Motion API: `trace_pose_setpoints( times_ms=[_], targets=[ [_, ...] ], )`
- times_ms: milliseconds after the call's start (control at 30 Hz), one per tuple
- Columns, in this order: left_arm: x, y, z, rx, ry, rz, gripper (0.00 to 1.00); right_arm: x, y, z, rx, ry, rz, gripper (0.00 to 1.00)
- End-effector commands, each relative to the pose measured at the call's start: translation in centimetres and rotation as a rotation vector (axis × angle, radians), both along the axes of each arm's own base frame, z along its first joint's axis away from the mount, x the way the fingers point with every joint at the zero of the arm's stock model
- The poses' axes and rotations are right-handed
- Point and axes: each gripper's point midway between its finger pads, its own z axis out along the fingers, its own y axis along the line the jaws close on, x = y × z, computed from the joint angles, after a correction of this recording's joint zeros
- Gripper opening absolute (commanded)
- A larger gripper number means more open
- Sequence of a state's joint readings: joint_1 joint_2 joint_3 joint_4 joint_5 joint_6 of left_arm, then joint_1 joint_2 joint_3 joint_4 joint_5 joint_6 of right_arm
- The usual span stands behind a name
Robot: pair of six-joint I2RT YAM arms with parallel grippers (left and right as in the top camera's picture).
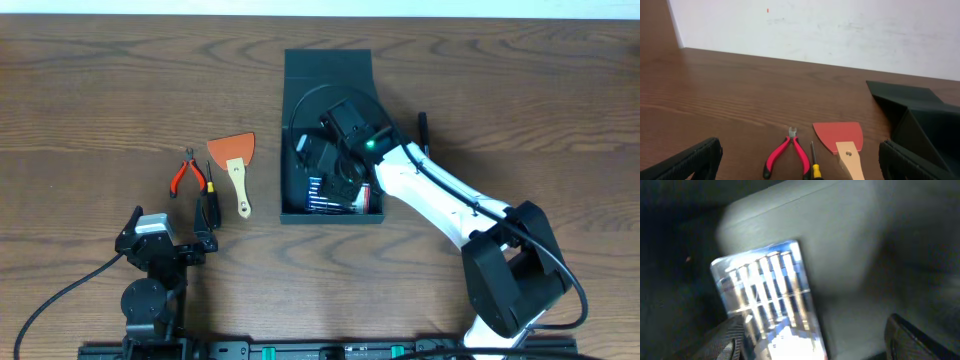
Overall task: Pack container
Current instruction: 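Withdraw the right gripper and move it over the red hammer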
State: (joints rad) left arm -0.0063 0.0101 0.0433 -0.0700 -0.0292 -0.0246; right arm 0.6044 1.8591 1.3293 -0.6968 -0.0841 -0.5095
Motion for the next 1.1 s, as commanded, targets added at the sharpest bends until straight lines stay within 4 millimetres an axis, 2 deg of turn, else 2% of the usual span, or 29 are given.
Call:
trace_pose_setpoints(
  times_ms=[0, 133, 267, 367, 500, 633, 867, 1000, 1067],
  targets=[
    [0.0, 0.2, -1.7, 0.014, 0.042, 0.008, 0.99, 2.7, -0.1, 2.4, 0.014, -0.057, -0.178, 0.68],
    [0.0, 0.2, -1.8, 0.014, 0.043, 0.008, 0.99, 4.1, -0.1, 5.5, 0.023, -0.095, -0.264, 0.65],
    [0.0, 0.2, -1.7, 0.014, 0.042, 0.008, 0.99, 5.5, -0.9, 8.9, 0.014, -0.148, -0.376, 0.65],
    [0.0, 0.2, -1.8, 0.014, 0.043, 0.008, 0.99, 6.4, -2.7, 11.3, -0.008, -0.185, -0.506, 0.65],
    [0.0, 0.2, -1.8, 0.014, 0.043, 0.007, 0.99, 6.3, -5.2, 13.1, -0.016, -0.155, -0.662, 0.64],
    [0.0, 0.2, -1.7, 0.014, 0.042, 0.007, 0.99, 5.9, -8.6, 13.5, -0.023, -0.089, -0.851, 0.64],
    [0.0, 0.2, -1.8, 0.014, 0.043, 0.008, 0.99, 5.1, -14.6, 12.7, -0.051, 0.035, -1.087, 0.65],
    [0.0, 0.2, -1.7, 0.014, 0.042, 0.008, 0.99, 4.9, -17.3, 12.5, -0.072, 0.066, -1.152, 0.66],
    [0.0, 0.2, -1.7, 0.014, 0.042, 0.008, 0.98, 4.7, -18.5, 12.4, -0.085, 0.078, -1.179, 0.69]
  ],
)
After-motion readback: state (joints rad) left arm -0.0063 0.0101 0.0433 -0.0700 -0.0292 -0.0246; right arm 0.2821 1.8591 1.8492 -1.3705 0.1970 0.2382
